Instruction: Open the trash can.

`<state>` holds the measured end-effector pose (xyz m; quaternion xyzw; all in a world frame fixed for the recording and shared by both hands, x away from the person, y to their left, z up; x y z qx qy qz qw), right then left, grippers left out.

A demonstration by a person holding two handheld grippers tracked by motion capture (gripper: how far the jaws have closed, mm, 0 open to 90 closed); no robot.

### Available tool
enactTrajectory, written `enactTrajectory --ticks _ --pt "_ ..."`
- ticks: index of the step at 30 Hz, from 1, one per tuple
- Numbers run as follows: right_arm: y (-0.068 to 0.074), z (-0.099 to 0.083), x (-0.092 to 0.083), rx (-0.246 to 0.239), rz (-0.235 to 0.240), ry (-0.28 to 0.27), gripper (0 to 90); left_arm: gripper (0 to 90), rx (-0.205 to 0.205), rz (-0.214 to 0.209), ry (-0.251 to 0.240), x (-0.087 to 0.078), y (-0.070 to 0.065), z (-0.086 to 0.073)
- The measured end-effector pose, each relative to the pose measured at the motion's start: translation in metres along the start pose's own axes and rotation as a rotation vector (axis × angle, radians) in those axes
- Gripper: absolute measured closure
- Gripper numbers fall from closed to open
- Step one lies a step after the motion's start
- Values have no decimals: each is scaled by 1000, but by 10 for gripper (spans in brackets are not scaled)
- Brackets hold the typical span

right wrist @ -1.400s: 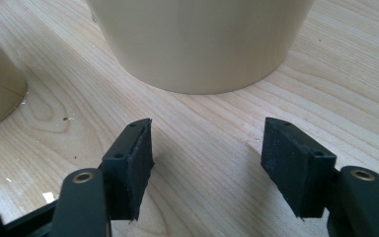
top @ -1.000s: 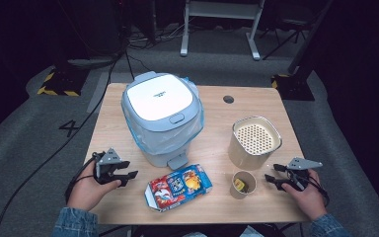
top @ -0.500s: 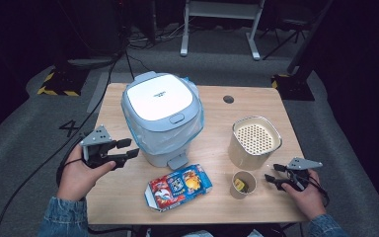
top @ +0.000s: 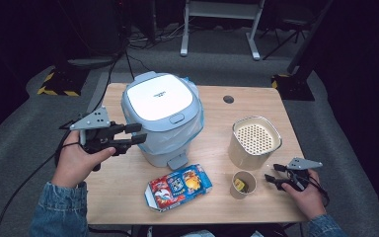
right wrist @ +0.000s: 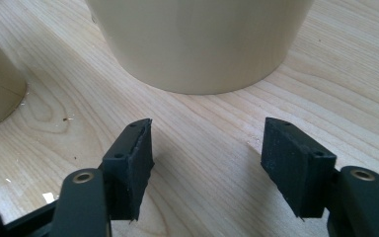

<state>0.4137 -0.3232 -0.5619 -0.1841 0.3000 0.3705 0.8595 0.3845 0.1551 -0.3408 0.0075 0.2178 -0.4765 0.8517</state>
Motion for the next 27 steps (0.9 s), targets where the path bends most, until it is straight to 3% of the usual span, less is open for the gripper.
enactTrajectory --ticks 2,5,7,9,18,27 --pt "0 0 0 -1 0 0 369 584 4 0 -8 0 0 6" --pt "0 0 0 0 1 -1 369 592 0 -38 -29 1 -3 14" --pt "0 0 0 1 2 -2 369 592 -10 -99 -66 1 -7 22" --pt "0 0 0 2 1 -1 369 614 -17 -119 -80 1 -7 27" --pt "0 0 0 1 2 -2 369 692 -6 -102 -82 16 -4 47" --pt "-2 1 1 5 -4 -1 372 828 16 -91 -21 48 -6 59"
Point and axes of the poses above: each handheld gripper's, and its own axes: x roughly forward along the jaws, z roughly out of its top, y roughly to its left, the point moved 9 cm from there along x, roughly forward along the jaws, and after that the axes turned 7 degrees about -x, right-handed, at the moved point
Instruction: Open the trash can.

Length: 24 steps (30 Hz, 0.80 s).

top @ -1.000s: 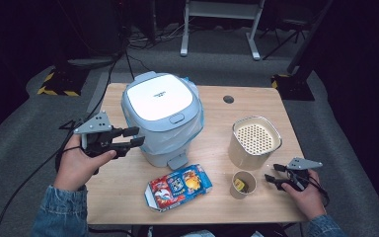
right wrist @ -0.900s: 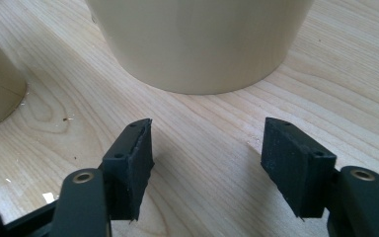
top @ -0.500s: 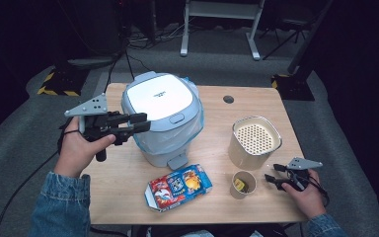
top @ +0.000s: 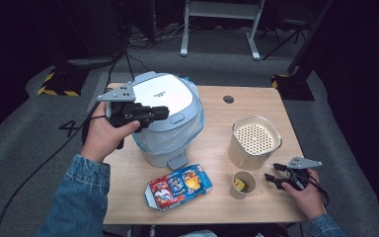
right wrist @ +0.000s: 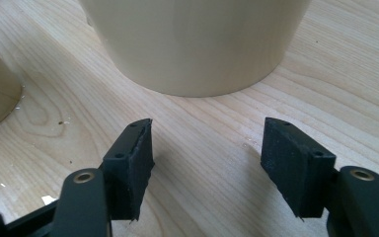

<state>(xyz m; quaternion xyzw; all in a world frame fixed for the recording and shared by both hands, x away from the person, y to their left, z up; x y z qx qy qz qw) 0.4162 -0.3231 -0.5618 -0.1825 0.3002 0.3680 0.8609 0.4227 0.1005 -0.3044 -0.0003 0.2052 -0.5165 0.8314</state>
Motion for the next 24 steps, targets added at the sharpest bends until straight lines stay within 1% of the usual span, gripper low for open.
enactTrajectory --ticks 2,3,5,8,11,12,13,15,19,21,23,24 --pt "0 0 0 0 -1 0 372 854 0 11 22 11 0 -2" --pt "0 0 0 0 -1 0 372 865 0 11 22 11 0 -2" --pt "0 0 0 0 -1 0 372 878 -3 8 39 17 0 -4" --pt "0 0 0 2 0 0 372 889 0 33 69 25 1 -7" --pt "-1 1 1 3 -3 1 372 895 -11 37 81 31 0 -8" --pt "-1 1 1 3 -3 0 372 895 -15 44 94 33 0 -9" --pt "-1 1 1 4 -2 0 372 894 -15 39 106 37 -2 -10" --pt "-1 1 2 4 -2 0 372 890 -15 37 110 39 -4 -10" --pt "-2 2 3 6 -4 1 372 889 19 91 129 42 -4 -8" --pt "-2 2 2 6 -4 1 372 896 23 105 137 43 -5 -8" --pt "-2 2 3 5 -4 1 371 897 25 132 138 42 -2 -6" --pt "-2 2 3 5 -4 1 371 897 25 132 138 42 -2 -6"
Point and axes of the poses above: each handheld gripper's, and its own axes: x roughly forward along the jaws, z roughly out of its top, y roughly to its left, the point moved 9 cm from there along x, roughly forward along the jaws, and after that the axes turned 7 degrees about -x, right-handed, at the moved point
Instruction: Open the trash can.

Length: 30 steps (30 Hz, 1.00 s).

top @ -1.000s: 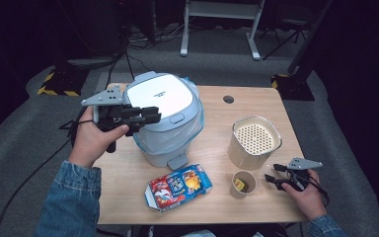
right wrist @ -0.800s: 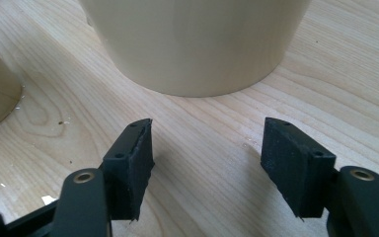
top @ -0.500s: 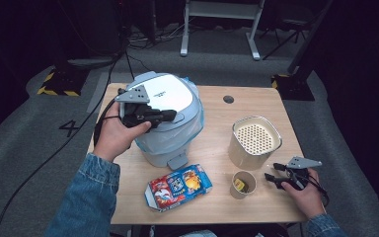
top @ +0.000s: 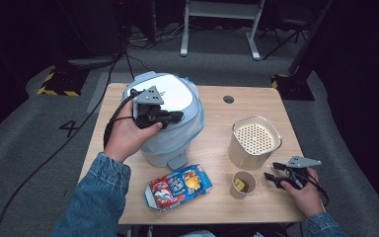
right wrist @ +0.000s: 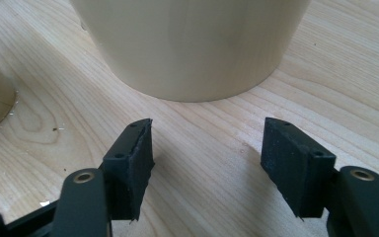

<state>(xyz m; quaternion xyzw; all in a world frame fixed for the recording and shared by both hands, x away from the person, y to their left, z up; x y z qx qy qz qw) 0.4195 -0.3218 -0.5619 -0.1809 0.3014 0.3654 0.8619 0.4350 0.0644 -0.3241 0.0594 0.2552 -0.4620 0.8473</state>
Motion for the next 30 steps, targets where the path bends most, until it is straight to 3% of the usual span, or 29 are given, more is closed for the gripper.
enactTrajectory --ticks 7,16,22,24,25,26,28,30 --pt "0 0 0 -1 -1 0 371 899 -14 -5 -17 0 2 -1" --pt "0 0 0 -2 -2 0 371 900 30 34 7 2 -3 -1" --pt "0 0 0 -1 -1 1 371 892 7 14 0 1 -3 -1" --pt "0 0 0 -1 -1 1 371 864 -3 10 -2 1 -4 -1" --pt "0 0 0 -1 -1 0 371 749 -17 9 -5 0 -4 -1" --pt "0 0 0 -1 -1 0 371 749 -23 10 -9 -2 -4 -1" --pt "0 0 0 -1 -1 0 371 629 -32 -8 -36 -7 -7 -2" --pt "0 0 0 -1 -1 0 371 603 -34 -20 -49 -9 -8 -2"
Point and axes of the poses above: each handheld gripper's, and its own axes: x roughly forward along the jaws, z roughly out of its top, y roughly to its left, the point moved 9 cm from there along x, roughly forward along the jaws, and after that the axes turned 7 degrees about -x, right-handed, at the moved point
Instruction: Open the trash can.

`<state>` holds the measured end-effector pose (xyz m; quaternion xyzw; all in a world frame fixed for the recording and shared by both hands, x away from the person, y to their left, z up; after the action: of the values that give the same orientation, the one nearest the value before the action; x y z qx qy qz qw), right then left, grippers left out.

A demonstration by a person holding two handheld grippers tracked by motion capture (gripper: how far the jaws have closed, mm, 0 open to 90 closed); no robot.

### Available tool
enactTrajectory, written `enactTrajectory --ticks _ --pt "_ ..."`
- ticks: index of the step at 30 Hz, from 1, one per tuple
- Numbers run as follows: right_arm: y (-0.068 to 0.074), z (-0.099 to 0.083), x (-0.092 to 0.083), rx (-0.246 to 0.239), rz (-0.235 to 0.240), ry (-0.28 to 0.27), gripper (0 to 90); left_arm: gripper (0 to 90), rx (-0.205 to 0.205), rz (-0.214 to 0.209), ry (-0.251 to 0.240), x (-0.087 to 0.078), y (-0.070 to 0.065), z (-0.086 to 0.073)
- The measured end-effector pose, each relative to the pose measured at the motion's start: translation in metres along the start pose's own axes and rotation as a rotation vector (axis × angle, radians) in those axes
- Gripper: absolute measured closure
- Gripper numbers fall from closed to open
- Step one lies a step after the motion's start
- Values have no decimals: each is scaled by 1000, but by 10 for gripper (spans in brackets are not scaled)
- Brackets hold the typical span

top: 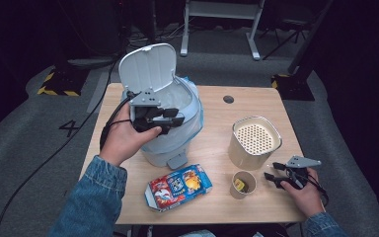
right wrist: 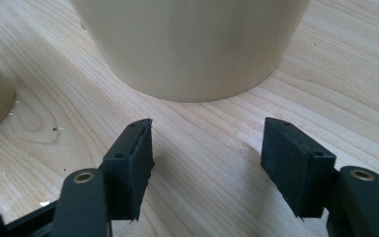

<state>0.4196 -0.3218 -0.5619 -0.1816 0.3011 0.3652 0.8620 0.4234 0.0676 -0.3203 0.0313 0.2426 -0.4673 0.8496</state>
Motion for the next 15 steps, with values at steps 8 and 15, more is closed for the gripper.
enactTrajectory --ticks 8,15 --pt "0 0 0 0 0 0 371 512 18 3 -38 -28 -11 -12" --pt "0 0 0 0 0 0 371 454 49 59 -62 -44 -17 -38"
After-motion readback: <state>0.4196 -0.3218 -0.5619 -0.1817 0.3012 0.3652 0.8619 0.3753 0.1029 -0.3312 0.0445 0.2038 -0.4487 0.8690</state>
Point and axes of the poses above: each handheld gripper's, and its own axes: x roughly forward along the jaws, z roughly out of its top, y roughly to its left, the point moved 9 cm from there along x, roughly forward along the jaws, and after that the axes turned 7 degrees about -x, right-handed, at the moved point
